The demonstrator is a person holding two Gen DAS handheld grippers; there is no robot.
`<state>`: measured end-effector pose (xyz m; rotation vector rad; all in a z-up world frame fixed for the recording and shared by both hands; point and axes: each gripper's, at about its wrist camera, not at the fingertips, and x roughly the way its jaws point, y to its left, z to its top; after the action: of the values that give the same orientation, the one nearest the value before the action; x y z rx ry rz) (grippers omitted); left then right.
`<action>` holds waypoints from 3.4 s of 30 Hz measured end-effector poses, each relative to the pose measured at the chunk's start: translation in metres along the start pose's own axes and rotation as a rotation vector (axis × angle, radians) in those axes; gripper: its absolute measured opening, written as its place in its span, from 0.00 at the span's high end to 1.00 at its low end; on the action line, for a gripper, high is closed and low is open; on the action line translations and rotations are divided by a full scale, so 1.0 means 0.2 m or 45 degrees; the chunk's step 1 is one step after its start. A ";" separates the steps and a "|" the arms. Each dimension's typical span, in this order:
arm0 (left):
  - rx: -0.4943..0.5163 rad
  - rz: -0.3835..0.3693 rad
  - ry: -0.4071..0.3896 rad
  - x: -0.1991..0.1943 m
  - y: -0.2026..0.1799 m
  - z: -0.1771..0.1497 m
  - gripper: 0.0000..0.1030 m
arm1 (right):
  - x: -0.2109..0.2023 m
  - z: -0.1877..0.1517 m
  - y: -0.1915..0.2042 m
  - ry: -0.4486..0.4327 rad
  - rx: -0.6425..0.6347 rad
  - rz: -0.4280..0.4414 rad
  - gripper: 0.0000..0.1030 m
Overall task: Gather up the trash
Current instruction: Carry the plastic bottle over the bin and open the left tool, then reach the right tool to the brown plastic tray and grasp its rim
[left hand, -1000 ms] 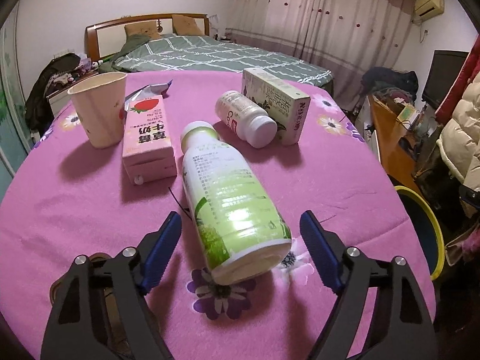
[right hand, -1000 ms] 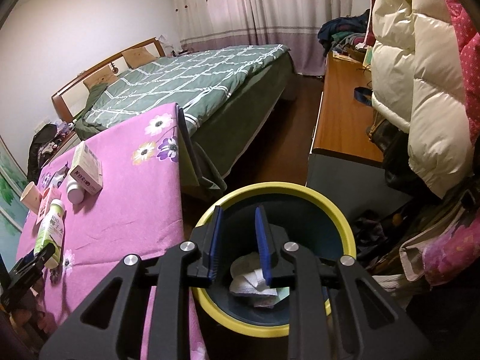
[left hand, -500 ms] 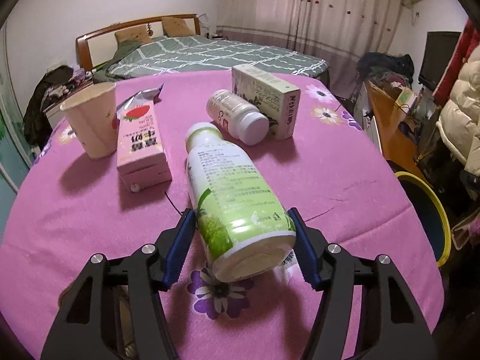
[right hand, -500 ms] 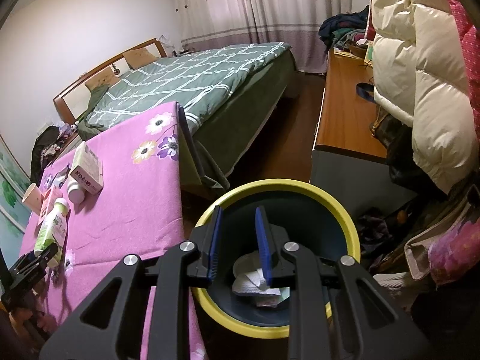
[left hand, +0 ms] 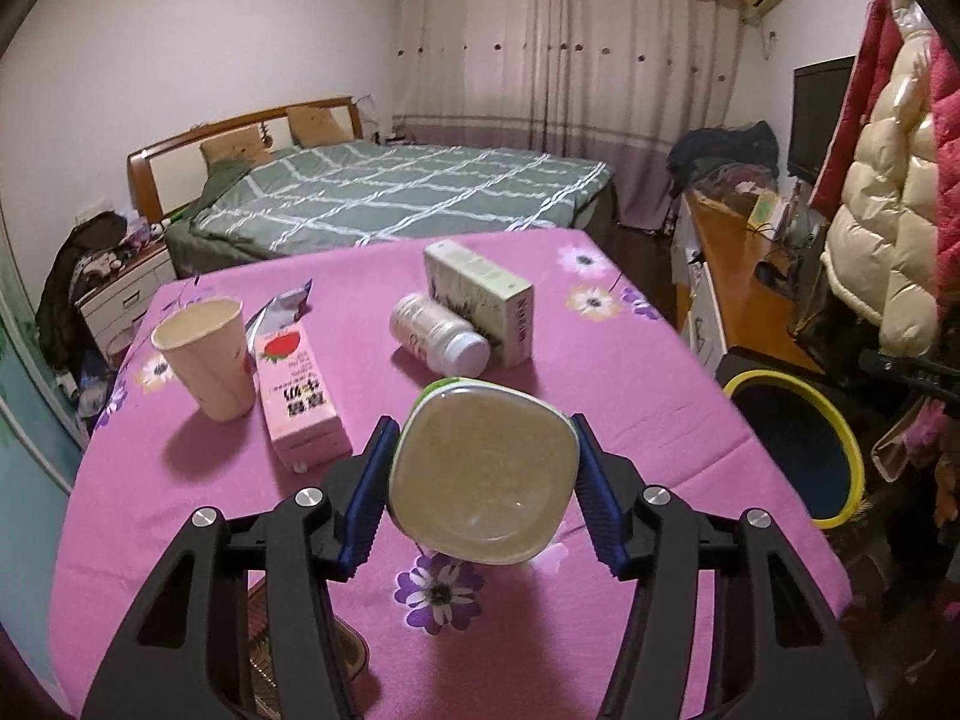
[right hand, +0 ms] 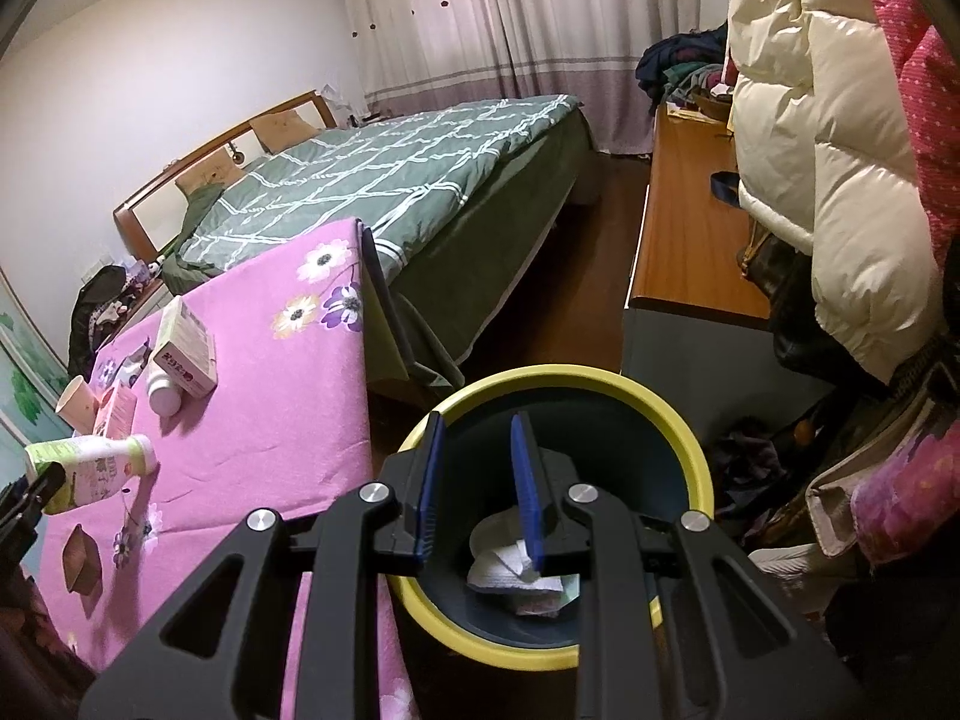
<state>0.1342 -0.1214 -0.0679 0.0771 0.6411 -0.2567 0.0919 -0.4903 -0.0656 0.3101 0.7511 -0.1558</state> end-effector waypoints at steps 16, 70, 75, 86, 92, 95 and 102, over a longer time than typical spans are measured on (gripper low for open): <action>0.073 -0.130 -0.039 -0.08 -0.15 0.08 0.46 | -0.04 -0.02 -0.07 -0.024 0.035 -0.003 0.79; 0.172 -0.426 -0.123 -0.01 -0.81 0.29 0.08 | -0.10 -0.17 -0.27 0.018 0.089 -0.050 0.72; 0.074 -0.318 -0.154 -0.16 -0.49 0.23 0.06 | -0.07 -0.16 -0.12 0.033 0.025 -0.003 0.72; -0.191 0.047 -0.230 -0.46 0.32 0.00 0.05 | 0.06 -0.18 0.46 0.101 -0.193 0.154 0.72; -0.269 0.211 -0.318 -0.68 0.62 -0.06 0.05 | 0.11 -0.27 0.97 0.162 -0.398 0.336 0.72; -0.292 0.266 -0.342 -0.75 0.71 -0.09 0.05 | 0.12 -0.35 1.23 0.195 -0.496 0.443 0.72; -0.346 0.303 -0.313 -0.79 0.89 -0.21 0.05 | 0.08 -0.53 1.70 0.257 -0.724 0.630 0.72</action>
<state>0.0338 0.0904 -0.0072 -0.1375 0.4122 0.0525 0.1200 -0.1347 -0.0755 -0.0400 0.8620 0.5577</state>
